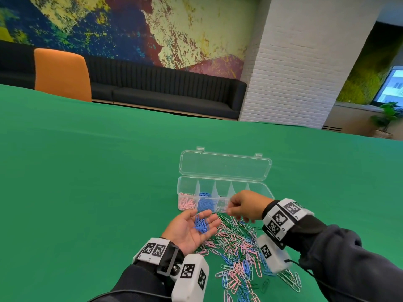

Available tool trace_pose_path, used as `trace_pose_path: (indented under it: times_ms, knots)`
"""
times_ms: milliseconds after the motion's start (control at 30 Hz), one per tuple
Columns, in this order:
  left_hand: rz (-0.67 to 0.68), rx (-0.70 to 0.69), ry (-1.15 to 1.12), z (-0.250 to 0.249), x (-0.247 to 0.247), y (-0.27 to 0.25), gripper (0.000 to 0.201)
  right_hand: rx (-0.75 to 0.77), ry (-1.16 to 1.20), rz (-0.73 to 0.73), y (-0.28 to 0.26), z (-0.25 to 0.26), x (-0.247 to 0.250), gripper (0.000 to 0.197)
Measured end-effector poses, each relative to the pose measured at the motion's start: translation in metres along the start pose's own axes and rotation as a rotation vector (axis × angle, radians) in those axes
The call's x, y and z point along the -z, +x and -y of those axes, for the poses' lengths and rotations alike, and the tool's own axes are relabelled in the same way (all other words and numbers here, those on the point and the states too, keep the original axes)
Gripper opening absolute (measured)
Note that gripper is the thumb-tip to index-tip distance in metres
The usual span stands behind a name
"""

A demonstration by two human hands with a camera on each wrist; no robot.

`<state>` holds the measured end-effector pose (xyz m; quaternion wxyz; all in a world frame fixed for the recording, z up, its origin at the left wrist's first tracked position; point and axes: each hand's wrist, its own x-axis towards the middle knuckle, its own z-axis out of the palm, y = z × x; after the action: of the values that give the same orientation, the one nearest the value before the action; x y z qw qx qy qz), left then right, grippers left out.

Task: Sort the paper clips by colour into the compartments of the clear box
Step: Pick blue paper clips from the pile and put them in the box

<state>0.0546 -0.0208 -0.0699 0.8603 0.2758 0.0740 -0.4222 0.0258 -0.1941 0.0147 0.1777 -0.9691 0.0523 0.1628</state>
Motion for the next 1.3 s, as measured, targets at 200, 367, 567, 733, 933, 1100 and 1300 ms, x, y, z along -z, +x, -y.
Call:
trace_pose_path:
  times_ms: [200,367,567,733,933,1100,1300]
  knots:
    - [0.015,-0.003,-0.087,-0.003,0.001,0.0,0.04,-0.207,-0.338,0.012,0.012,-0.027,-0.012,0.02]
    - [0.002,-0.02,-0.121,-0.005,0.003,0.0,0.038,-0.293,-0.2,0.003,0.021,-0.038,-0.016,0.01]
    - [-0.013,-0.039,-0.125,-0.006,0.005,0.003,0.039,-0.327,-0.279,-0.037,0.027,-0.036,-0.024,0.033]
    - [-0.014,-0.039,-0.118,-0.006,0.006,0.004,0.038,-0.277,-0.205,0.018,0.014,-0.03,-0.025,0.03]
    - [-0.025,-0.049,-0.105,-0.006,0.006,0.003,0.038,-0.213,-0.143,-0.008,0.006,-0.031,-0.028,0.019]
    - [-0.034,-0.053,-0.093,-0.005,0.006,0.002,0.038,-0.222,-0.119,-0.007,0.01,-0.024,-0.034,0.025]
    - [-0.04,-0.053,-0.087,-0.005,0.006,0.002,0.038,-0.221,-0.163,0.026,0.014,-0.016,-0.038,0.02]
